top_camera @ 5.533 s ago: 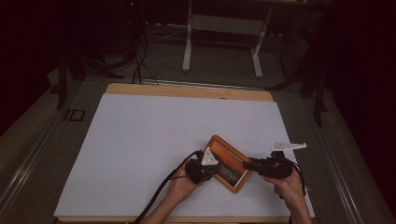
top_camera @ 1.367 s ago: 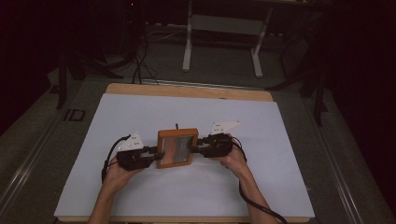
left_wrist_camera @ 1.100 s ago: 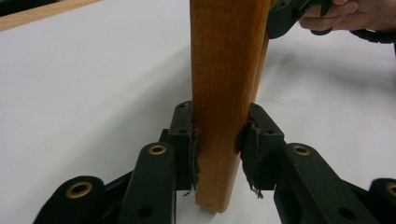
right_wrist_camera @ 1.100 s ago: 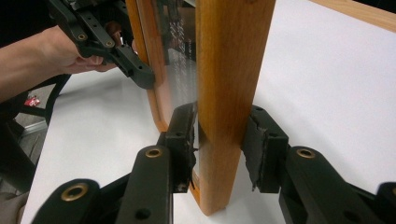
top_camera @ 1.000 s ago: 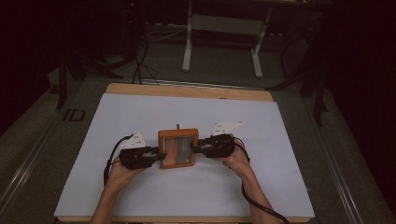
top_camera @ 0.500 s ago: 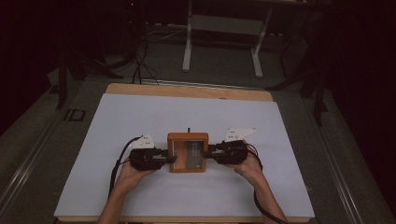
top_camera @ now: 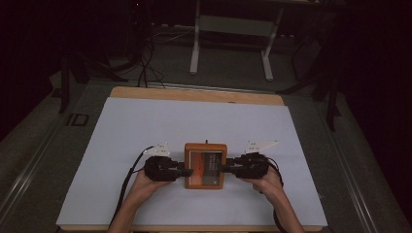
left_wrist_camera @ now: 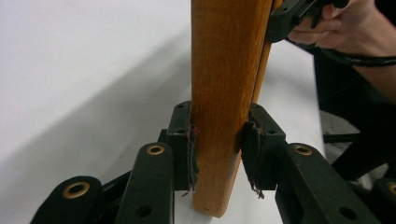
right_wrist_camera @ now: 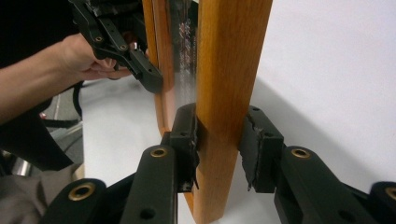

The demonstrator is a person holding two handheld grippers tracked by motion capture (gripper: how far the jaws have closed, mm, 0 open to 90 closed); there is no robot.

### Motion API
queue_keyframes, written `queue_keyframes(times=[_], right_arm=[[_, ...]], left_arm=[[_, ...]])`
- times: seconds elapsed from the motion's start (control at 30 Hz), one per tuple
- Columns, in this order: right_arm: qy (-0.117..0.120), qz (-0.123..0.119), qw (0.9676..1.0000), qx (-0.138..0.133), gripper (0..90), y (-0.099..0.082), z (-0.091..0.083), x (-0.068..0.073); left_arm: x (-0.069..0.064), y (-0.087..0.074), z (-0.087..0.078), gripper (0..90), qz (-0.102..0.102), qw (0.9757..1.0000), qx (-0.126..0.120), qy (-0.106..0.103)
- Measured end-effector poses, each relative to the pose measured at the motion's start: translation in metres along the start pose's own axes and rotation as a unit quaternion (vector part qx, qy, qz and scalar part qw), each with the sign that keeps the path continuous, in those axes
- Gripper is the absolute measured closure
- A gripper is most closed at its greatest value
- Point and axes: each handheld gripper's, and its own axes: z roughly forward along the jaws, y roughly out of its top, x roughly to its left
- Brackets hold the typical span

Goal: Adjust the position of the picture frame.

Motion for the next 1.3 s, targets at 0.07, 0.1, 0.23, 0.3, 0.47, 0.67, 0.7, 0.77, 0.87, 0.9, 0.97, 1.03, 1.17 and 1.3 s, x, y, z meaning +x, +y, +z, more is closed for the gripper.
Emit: queue_keyframes(times=[0.07,0.1,0.23,0.3,0.47,0.67,0.7,0.77,0.87,0.9,0.97,1.03,1.17,1.3], right_arm=[[0.000,0.005,1.0000,-0.002,68.4,-0.002,-0.002,0.001],[-0.003,0.010,0.9999,-0.001,68.2,-0.004,-0.002,0.001],[-0.007,0.036,0.9993,-0.009,67.8,-0.009,0.000,-0.004],[-0.011,0.048,0.9988,-0.009,67.6,-0.011,0.001,-0.007],[-0.019,0.061,0.9979,-0.008,66.6,-0.010,0.004,-0.010],[-0.030,0.084,0.9960,-0.007,64.8,-0.010,0.009,-0.016],[-0.031,0.088,0.9956,-0.006,64.7,-0.011,0.009,-0.017],[-0.031,0.100,0.9945,-0.005,64.2,-0.011,0.010,-0.020],[-0.033,0.119,0.9923,-0.001,63.3,-0.011,0.013,-0.025],[-0.034,0.126,0.9914,0.001,62.7,-0.011,0.014,-0.026],[-0.035,0.139,0.9896,0.001,62.1,-0.012,0.017,-0.030],[-0.036,0.154,0.9873,0.001,61.7,-0.012,0.019,-0.033],[-0.052,0.171,0.9840,0.006,60.8,-0.012,0.022,-0.035],[-0.067,0.175,0.9822,0.010,60.0,-0.010,0.025,-0.034]], left_arm=[[-0.001,-0.002,0.003,67.5,-0.009,1.0000,-0.001,0.000],[0.000,-0.003,0.003,67.3,-0.012,0.9999,-0.002,0.001],[0.000,-0.003,0.007,66.6,-0.022,0.9996,-0.009,0.016],[0.000,-0.002,0.009,65.6,-0.023,0.9993,-0.011,0.026],[0.000,-0.001,0.012,63.8,-0.036,0.9983,-0.009,0.044],[0.000,0.002,0.016,59.5,-0.043,0.9964,-0.003,0.073],[0.000,0.002,0.016,59.2,-0.046,0.9961,-0.003,0.075],[0.001,0.002,0.018,58.5,-0.056,0.9951,-0.004,0.081],[0.005,0.002,0.020,57.8,-0.081,0.9931,-0.005,0.084],[0.006,0.002,0.021,57.5,-0.088,0.9925,-0.005,0.085],[0.009,0.002,0.023,56.9,-0.107,0.9908,-0.005,0.082],[0.012,0.001,0.024,56.3,-0.118,0.9896,-0.005,0.082],[0.015,0.000,0.026,55.4,-0.139,0.9863,0.000,0.088],[0.016,0.000,0.028,54.5,-0.154,0.9836,0.003,0.094]])
